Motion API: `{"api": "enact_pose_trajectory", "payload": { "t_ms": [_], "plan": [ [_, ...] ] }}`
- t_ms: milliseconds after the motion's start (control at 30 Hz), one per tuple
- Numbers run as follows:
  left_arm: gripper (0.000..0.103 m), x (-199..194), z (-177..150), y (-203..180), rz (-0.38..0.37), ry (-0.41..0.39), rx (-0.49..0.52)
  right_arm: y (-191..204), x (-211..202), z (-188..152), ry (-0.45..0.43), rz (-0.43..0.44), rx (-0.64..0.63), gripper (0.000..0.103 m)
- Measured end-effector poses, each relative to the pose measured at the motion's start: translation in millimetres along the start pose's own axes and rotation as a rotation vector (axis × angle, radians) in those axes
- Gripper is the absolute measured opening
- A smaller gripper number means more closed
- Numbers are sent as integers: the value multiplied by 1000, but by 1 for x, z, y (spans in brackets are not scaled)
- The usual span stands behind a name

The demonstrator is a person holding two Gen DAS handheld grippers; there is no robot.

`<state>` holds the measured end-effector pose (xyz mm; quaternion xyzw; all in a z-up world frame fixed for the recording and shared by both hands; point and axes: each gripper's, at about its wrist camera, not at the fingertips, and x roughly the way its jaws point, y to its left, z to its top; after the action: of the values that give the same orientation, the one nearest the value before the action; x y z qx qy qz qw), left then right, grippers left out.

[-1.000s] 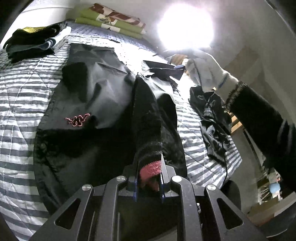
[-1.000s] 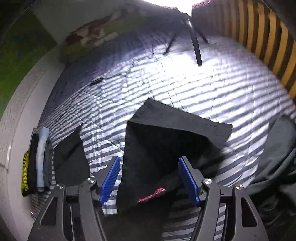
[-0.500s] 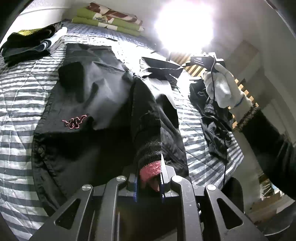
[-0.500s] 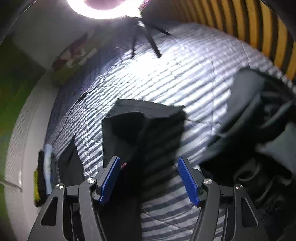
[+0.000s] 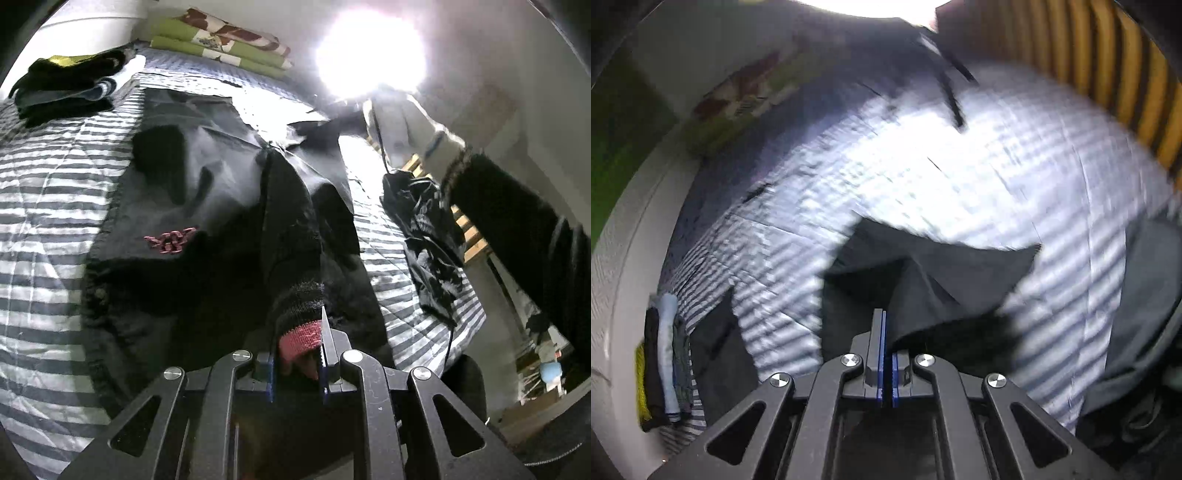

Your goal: Fold large clothes

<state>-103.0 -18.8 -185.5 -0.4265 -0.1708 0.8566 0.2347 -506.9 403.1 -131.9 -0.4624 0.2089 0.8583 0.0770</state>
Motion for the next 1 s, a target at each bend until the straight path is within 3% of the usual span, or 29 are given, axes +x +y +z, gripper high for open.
{"api": "enact_pose_trajectory", "payload": {
  "t_ms": [133,233,400,467,567,633,700,800,900,1000],
  "plan": [
    [17,-18,-10,18,25,-35,-39,108,-16,7,-54,38,-196,2],
    [17,-34,-20,36,50,-65,-98,185,-7,-7,-60,39,-331,2],
    [17,-40,-42,62,73,-60,-176,295,48,-61,-18,11,-513,2],
    [17,-37,-48,70,70,-42,-196,328,84,-86,62,-17,-591,5],
    [17,-37,-50,70,73,-46,-187,346,105,-109,117,-45,-678,17],
    [17,-39,-51,68,79,-53,-173,343,100,-111,135,-6,-678,22],
    [17,-41,-53,64,85,-53,-159,332,81,-101,144,89,-650,28],
    [17,-43,-57,55,93,-53,-141,312,52,-86,116,132,-612,49],
    [19,-46,-61,43,86,-34,-127,276,19,-85,128,148,-567,49],
    [26,-48,-67,37,100,26,-126,230,-12,-109,129,155,-577,49]
  ]
}}
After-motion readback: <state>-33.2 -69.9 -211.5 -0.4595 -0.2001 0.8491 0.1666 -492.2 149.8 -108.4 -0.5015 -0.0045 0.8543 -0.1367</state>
